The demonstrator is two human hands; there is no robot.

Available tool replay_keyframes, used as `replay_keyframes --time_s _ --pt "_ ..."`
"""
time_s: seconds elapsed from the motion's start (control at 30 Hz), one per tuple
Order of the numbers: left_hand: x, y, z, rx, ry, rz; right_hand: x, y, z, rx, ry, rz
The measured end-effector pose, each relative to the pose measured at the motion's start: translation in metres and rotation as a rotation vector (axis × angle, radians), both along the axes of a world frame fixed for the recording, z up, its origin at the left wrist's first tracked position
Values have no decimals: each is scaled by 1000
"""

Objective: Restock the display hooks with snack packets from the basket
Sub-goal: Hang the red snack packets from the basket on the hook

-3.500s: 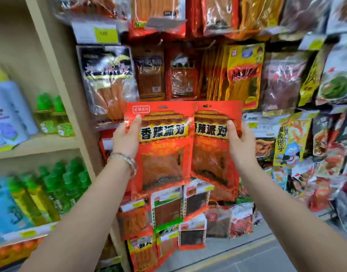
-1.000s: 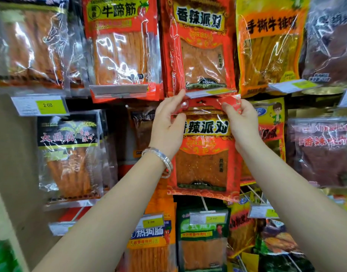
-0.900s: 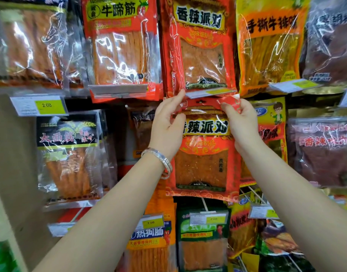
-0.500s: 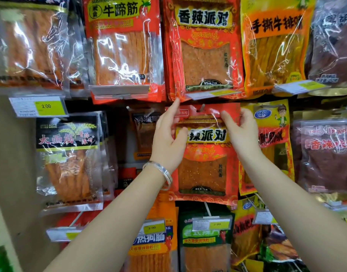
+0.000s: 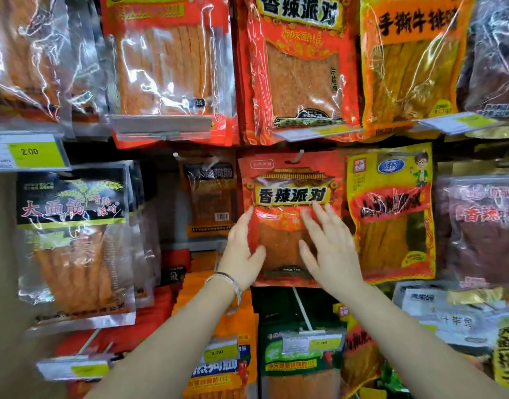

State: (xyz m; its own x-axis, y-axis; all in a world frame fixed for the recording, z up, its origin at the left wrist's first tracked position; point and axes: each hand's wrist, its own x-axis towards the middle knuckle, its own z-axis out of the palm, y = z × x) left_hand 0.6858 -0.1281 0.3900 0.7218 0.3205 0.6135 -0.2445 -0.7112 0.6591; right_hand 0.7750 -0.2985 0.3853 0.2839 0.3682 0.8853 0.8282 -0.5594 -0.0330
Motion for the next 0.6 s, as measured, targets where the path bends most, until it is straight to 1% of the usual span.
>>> replay_keyframes --time_s 0.1,0.2,0.27,0.33,0.43,0.53,0.6 --pt "10 7 -4 8 47 29 12 13 0 -54 50 -34" --pt "21 15 1 21 175 45 24 30 6 -109 161 -48" --pt "31 20 7 3 241 55 33 40 12 -152 230 -60" --pt "41 26 15 -28 270 72 42 50 18 -208 287 -86" --pt "57 35 25 -96 319 94 53 60 30 -351 436 -154" --pt "68 45 32 -49 447 95 58 66 45 -487 570 -194" --pt "65 48 34 -28 527 101 54 64 52 -460 605 -184"
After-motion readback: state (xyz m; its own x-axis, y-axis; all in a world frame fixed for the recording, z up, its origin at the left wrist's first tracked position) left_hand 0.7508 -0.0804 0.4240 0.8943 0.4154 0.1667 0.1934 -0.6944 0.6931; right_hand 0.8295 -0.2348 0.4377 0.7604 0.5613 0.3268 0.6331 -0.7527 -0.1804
